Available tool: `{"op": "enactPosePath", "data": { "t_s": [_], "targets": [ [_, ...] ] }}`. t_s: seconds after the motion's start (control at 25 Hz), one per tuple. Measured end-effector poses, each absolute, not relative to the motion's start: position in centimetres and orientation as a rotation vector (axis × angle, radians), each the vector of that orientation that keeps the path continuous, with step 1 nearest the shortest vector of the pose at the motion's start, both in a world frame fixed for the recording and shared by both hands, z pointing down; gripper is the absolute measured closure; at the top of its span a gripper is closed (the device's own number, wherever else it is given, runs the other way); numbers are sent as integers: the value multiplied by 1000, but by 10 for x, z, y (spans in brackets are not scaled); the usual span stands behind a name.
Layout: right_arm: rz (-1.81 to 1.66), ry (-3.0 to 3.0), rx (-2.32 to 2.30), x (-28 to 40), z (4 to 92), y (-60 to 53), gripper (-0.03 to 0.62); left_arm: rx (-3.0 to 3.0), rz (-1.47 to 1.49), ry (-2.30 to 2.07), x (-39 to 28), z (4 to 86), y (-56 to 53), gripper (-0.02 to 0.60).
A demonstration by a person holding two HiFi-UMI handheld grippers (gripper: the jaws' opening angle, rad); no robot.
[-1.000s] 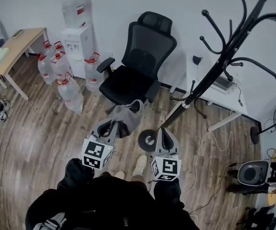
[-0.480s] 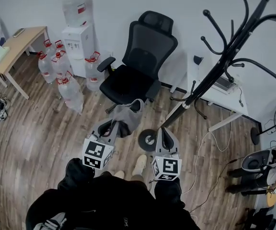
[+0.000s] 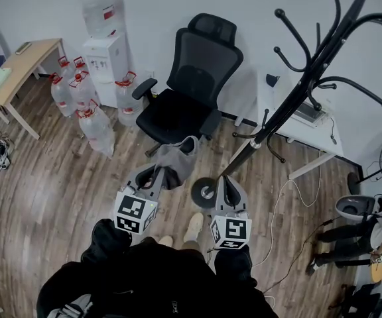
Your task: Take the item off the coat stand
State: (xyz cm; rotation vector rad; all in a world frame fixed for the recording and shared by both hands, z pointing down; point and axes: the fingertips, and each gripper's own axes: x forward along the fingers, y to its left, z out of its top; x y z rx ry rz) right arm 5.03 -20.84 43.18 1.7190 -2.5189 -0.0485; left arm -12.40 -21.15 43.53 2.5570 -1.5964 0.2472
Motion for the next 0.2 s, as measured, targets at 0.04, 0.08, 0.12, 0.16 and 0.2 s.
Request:
{"op": "enactPosePath", "data": {
  "t_s": [0.04, 0.08, 0.12, 0.16, 0.2],
  "targets": [
    [-49, -2519, 1718, 50, 432, -208, 579, 2558, 247, -1595, -124, 436, -211, 541],
    [-48, -2519, 1718, 50, 432, -208, 579, 2558, 248, -1593, -123, 436, -211, 541],
    [-48, -2518, 1719, 51, 432, -208, 579, 2559, 248, -1591, -123, 436, -212, 541],
    [-48, -2518, 1720, 51, 432, -208, 577, 2559, 249, -1590, -122, 437, -212, 541],
    [-48, -2518, 1722, 51, 432, -209, 579, 2560, 250, -1588, -121, 437, -212, 541]
  ]
}}
